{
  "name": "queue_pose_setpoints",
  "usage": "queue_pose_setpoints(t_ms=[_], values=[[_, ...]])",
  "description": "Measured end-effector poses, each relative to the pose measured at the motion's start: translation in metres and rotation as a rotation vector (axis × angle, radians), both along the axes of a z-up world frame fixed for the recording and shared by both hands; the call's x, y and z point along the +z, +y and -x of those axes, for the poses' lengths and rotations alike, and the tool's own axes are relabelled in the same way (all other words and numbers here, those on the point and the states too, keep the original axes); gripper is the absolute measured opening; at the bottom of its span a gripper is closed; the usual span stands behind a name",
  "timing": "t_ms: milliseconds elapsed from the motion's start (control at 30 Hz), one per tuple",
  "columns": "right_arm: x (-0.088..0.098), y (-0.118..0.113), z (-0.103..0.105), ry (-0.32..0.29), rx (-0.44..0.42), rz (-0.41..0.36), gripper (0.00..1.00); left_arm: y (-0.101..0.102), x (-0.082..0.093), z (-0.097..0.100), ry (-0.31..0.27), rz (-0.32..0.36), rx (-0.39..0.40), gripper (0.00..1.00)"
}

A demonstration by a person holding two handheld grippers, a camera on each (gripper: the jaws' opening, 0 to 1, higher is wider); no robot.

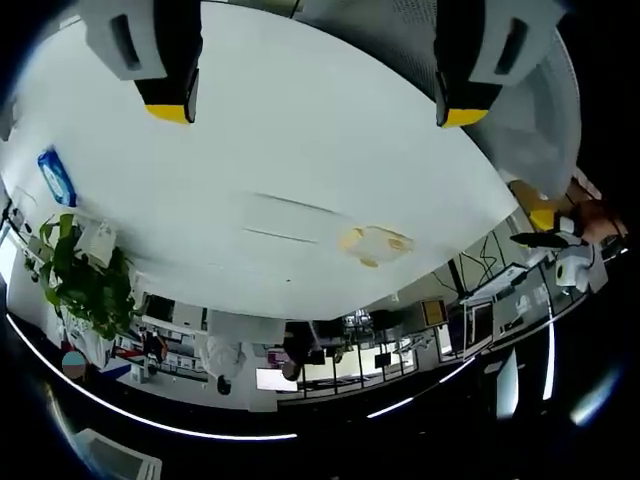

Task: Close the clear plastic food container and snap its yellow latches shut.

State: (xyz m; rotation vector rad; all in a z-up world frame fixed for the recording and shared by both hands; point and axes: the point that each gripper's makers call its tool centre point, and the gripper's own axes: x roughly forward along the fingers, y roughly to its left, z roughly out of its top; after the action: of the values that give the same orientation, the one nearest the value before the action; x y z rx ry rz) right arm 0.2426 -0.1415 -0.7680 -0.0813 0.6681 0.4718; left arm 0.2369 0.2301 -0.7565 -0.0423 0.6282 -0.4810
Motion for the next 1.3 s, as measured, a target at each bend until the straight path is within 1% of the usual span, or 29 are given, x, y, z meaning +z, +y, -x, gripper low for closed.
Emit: queue_pose_setpoints(t_ms=[400, 500, 700, 933, 1033, 1133, 1200, 1300], values=[[-0.004, -0.001, -0.002, 0.005, -0.022, -0.009, 1.0, 0.001, -0.004, -0.004, 0.013, -0.003, -0.007, 0.97], [-0.007, -0.001, -0.002, 0.008, -0.015, 0.008, 1.0, 0.001, -0.004, -0.005, 0.013, -0.003, -0.008, 0.97], [-0.008, 0.001, -0.002, 0.01, -0.018, 0.008, 1.0, 0.001, -0.006, -0.006, 0.015, -0.002, -0.011, 0.97], [-0.009, 0.008, 0.0, 0.01, -0.006, -0.001, 1.0, 0.0, -0.008, -0.006, 0.018, -0.005, -0.021, 0.97], [-0.01, 0.011, 0.001, 0.008, 0.002, 0.009, 1.0, 0.0, -0.009, -0.006, 0.017, -0.005, -0.03, 0.98], [-0.009, 0.013, 0.001, 0.005, -0.003, 0.002, 1.0, -0.001, -0.01, -0.006, 0.017, -0.007, -0.039, 0.98], [-0.008, 0.018, 0.001, 0.013, -0.007, -0.025, 1.0, 0.0, -0.01, -0.007, 0.016, -0.009, -0.042, 0.98], [-0.009, 0.024, 0.002, 0.007, 0.018, 0.004, 1.0, 0.001, -0.011, -0.008, 0.018, -0.007, -0.048, 0.98]])
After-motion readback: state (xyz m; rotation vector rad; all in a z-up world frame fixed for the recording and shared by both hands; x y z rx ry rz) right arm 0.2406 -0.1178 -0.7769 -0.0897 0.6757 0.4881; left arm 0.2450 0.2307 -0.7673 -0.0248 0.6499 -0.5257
